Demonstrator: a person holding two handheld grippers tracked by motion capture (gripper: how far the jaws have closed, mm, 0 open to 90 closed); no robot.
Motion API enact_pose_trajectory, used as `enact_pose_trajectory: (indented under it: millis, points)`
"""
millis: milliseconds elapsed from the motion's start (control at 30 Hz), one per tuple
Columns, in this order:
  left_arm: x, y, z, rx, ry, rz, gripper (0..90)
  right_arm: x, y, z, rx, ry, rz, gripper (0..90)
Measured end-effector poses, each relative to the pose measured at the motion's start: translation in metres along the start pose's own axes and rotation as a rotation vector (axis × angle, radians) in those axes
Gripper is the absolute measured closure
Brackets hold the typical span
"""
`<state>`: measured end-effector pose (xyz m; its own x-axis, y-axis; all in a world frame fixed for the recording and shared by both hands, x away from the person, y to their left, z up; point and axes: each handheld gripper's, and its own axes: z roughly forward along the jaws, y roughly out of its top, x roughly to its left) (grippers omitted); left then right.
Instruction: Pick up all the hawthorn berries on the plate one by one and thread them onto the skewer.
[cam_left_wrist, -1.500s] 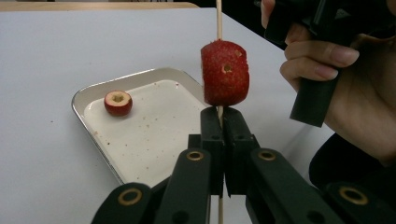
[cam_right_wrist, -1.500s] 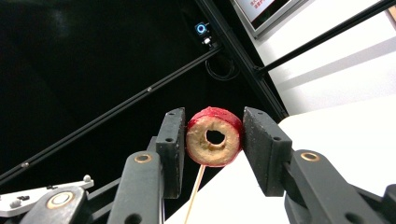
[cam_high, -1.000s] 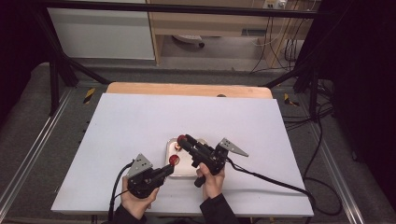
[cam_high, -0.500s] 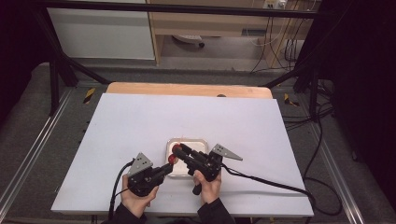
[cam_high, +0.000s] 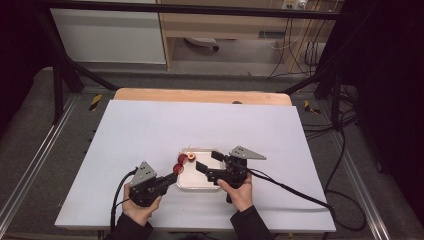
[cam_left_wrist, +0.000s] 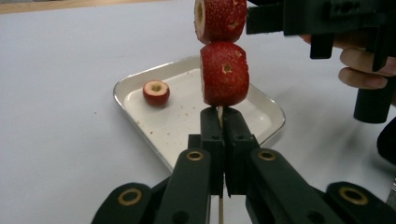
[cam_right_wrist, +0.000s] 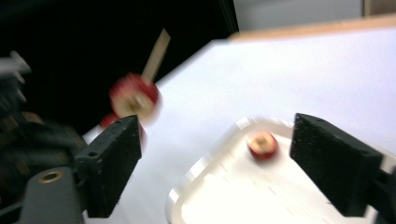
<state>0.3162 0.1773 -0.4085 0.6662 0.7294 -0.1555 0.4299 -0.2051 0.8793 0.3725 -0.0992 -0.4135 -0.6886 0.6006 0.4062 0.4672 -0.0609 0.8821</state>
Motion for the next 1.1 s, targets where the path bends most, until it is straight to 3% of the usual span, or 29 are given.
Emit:
enact_pose_trajectory:
  millis: [33,67,267,367,500,633,933,1100]
  points:
    - [0.002,-0.001,-0.001,0.000,0.001,-0.002,88.2,-0.002,0.000,-0.001,0.039,-0.011,-0.014,15.2]
    - [0.005,-0.001,-0.001,0.003,-0.001,-0.002,88.2,-0.002,0.000,-0.001,0.039,-0.011,-0.014,15.2]
    - [0.022,-0.006,-0.003,0.014,0.012,0.004,88.1,-0.012,-0.005,-0.001,0.282,-0.075,-0.132,9.3]
    - [0.030,-0.008,-0.006,0.025,0.016,0.004,88.1,-0.014,-0.004,-0.002,0.351,-0.093,-0.161,9.1]
    - [0.038,-0.011,-0.011,0.041,0.044,0.026,88.0,-0.014,0.003,0.000,0.418,-0.135,-0.217,8.4]
    - [0.042,-0.012,-0.013,0.065,0.054,0.046,88.0,-0.011,0.014,0.009,0.485,-0.139,-0.255,7.7]
    - [0.048,-0.015,-0.018,0.093,0.063,0.068,88.0,-0.007,0.040,0.041,0.561,-0.129,-0.272,10.6]
    - [0.053,-0.017,-0.019,0.101,0.064,0.062,88.0,-0.010,0.052,0.062,0.608,-0.148,-0.269,13.5]
